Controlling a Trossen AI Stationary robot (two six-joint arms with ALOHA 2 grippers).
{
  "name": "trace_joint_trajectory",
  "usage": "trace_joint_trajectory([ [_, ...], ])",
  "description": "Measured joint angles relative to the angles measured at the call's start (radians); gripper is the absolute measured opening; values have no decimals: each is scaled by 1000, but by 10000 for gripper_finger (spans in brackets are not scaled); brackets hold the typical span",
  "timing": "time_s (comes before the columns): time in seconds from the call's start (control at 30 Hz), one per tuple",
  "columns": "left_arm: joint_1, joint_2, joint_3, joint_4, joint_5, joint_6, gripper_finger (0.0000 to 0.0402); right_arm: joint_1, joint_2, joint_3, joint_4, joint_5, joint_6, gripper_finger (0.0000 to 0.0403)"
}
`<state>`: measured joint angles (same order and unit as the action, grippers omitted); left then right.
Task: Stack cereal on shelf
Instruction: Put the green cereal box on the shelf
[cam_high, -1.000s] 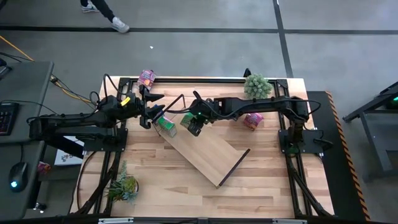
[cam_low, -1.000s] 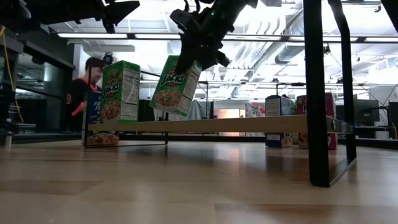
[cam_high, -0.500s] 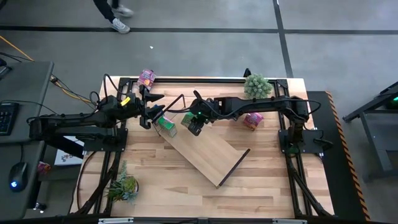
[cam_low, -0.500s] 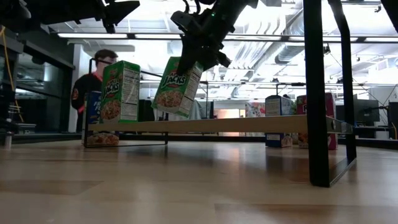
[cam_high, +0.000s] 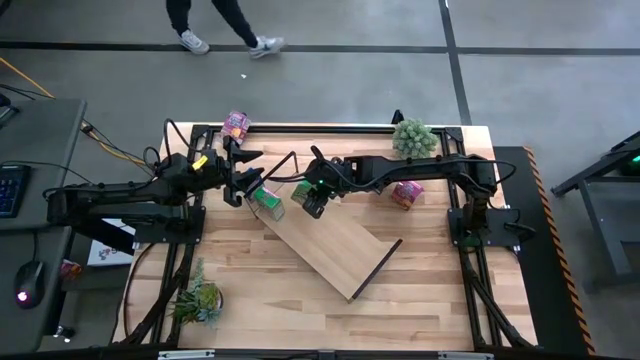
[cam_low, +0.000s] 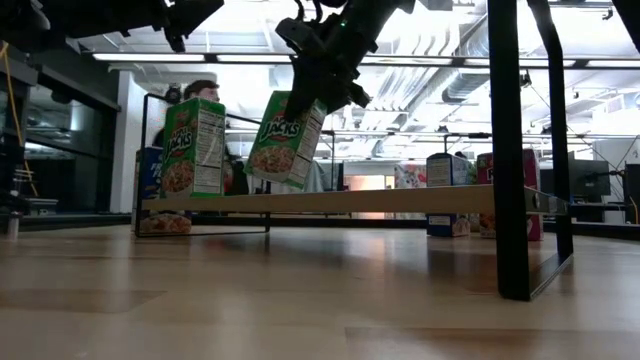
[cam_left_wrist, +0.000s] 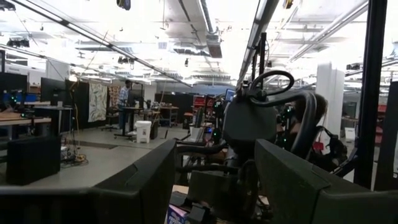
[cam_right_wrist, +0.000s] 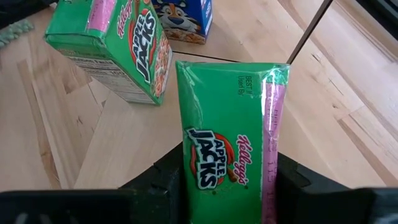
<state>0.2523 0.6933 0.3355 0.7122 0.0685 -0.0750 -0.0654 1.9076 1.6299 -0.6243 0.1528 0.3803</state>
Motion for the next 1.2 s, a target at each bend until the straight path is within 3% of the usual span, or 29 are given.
trace_joint_trajectory([
  [0.83,0,-5,0,36,-1,34,209,5,0,0,37,0,1,140],
  [1.2,0,-5,0,35,-1,34,209,29,32,0,121,11,-49,196],
])
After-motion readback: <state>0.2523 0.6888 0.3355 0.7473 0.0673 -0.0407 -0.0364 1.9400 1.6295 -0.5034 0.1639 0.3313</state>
